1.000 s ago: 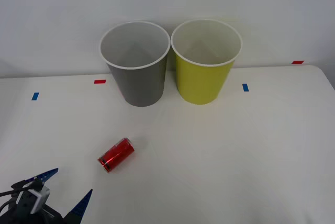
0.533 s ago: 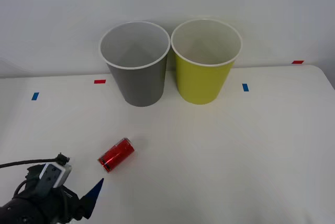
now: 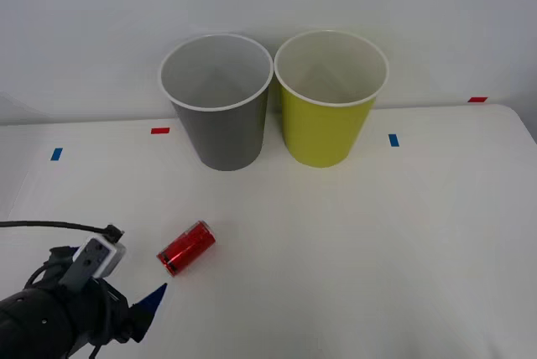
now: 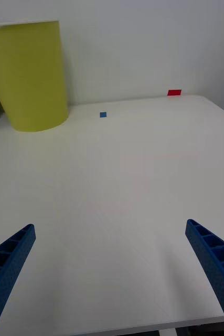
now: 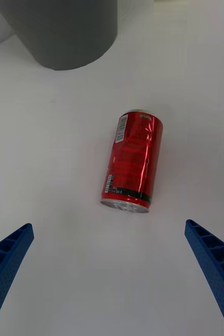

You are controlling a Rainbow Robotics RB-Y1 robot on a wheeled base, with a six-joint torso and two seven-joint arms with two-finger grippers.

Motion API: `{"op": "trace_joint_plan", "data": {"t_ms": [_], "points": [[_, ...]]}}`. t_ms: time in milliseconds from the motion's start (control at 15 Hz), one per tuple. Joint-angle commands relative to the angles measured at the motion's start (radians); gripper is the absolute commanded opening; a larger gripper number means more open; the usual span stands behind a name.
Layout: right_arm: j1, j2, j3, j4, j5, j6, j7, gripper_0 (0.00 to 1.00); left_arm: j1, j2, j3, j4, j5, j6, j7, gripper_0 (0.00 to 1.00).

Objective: Put cans in the gray bin and PET bottles in the light green bin.

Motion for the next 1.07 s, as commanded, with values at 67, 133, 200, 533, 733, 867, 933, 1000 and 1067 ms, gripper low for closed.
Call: {"op": "trace_joint_plan", "data": {"t_ms": [67,133,200,533,733,867,933,1000,1067], "points": [[0.000,0.000,0.000,0.000,0.000,0.000,0.000,1.00,-0.087,0.048,-0.001,-0.009,0.170,0.054,-0.031,1.00],[0.000,0.000,0.000,0.000,0.000,0.000,0.000,1.00,-0.121,0.048,-0.001,-0.016,0.221,0.110,-0.072,1.00],[0.000,0.000,0.000,0.000,0.000,0.000,0.000,1.00,-0.169,0.046,-0.001,-0.024,0.276,0.190,-0.115,1.00],[0.000,0.000,0.000,0.000,0.000,0.000,0.000,1.00,-0.371,-0.055,-0.001,-0.021,0.431,0.541,-0.204,1.00],[0.000,0.000,0.000,0.000,0.000,0.000,0.000,1.00,-0.426,-0.138,-0.001,-0.013,0.457,0.686,-0.197,1.00],[0.000,0.000,0.000,0.000,0.000,0.000,0.000,1.00,-0.457,-0.147,-0.001,0.022,0.503,0.689,-0.183,1.00],[0.000,0.000,0.000,0.000,0.000,0.000,0.000,1.00,-0.492,-0.146,-0.007,0.059,0.550,0.679,-0.178,1.00],[0.000,0.000,0.000,0.000,0.000,0.000,0.000,1.00,-0.520,-0.146,-0.026,0.077,0.563,0.678,-0.175,1.00],[0.000,0.000,0.000,0.000,0.000,0.000,0.000,1.00,-0.563,-0.146,-0.072,0.092,0.546,0.678,-0.169,1.00]]}}
